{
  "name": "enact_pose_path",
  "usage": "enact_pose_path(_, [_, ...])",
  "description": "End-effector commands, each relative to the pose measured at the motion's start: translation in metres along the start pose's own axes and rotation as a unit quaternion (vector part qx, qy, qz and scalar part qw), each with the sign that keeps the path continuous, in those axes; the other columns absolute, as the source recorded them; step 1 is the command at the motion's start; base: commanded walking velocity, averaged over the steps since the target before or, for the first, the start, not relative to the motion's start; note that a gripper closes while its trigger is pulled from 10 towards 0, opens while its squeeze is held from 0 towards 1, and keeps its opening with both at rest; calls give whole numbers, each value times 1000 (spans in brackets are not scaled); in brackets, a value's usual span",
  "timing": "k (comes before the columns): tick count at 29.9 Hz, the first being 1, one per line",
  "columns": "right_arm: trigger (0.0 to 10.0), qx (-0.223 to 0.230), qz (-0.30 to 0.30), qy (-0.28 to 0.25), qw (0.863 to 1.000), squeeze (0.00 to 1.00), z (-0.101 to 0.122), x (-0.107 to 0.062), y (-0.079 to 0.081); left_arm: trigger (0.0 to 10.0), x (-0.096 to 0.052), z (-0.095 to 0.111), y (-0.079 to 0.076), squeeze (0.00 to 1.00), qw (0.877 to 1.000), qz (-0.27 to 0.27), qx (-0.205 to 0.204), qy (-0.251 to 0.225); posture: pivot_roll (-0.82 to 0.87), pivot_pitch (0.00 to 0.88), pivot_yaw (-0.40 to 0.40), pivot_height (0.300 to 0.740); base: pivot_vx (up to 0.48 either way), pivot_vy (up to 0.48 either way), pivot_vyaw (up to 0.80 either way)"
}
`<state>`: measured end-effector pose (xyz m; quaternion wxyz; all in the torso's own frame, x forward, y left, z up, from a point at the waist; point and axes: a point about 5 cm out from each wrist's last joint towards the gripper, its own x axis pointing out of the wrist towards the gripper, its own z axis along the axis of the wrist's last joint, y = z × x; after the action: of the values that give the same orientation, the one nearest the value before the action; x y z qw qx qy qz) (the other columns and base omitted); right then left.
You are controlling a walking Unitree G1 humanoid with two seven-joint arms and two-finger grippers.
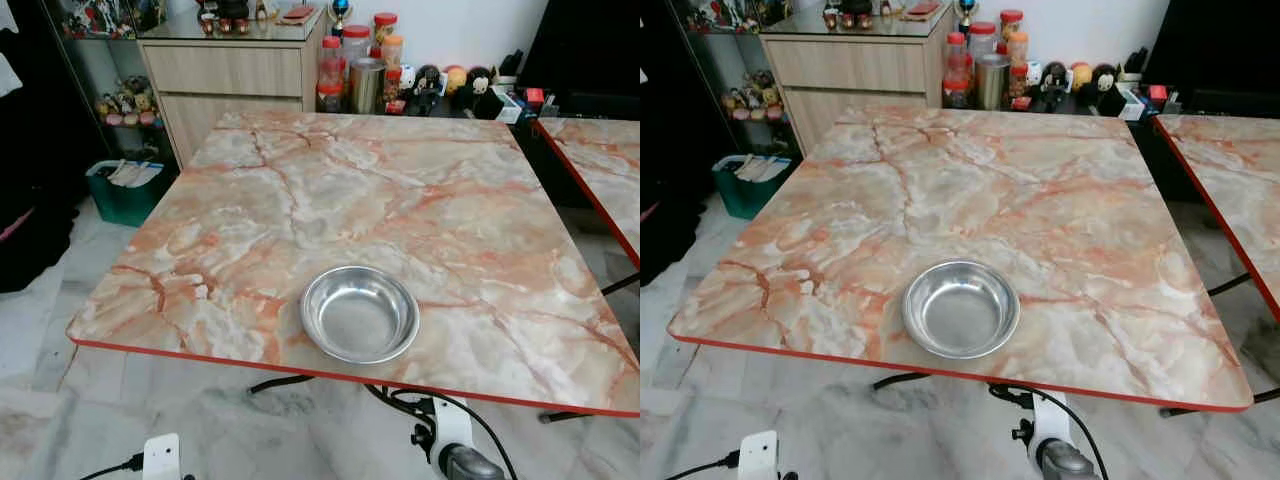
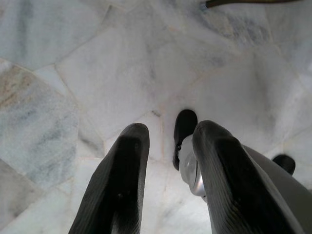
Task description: Setting the table
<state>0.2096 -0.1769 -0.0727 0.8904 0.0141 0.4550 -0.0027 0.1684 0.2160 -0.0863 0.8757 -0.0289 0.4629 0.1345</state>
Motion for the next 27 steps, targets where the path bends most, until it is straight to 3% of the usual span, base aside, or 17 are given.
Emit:
enact_pose_path(1, [10000,8,-2,3,1000,0,0,0,0,10000,-1,-4,1,0,1000,2,5,10,47,0,17,728,0,0,0])
enact_pose_path(16, [10000,12,4,3,1000,0,0,0,3,10000,0,2,7,0,1000,0,12,2,67,0,17,728,0,0,0])
enact_pose_path(27, [10000,9,4,4,1000,0,0,0,0,10000,1,4,13,0,1000,1,0,-2,65,0,10,728,-268,-314,0])
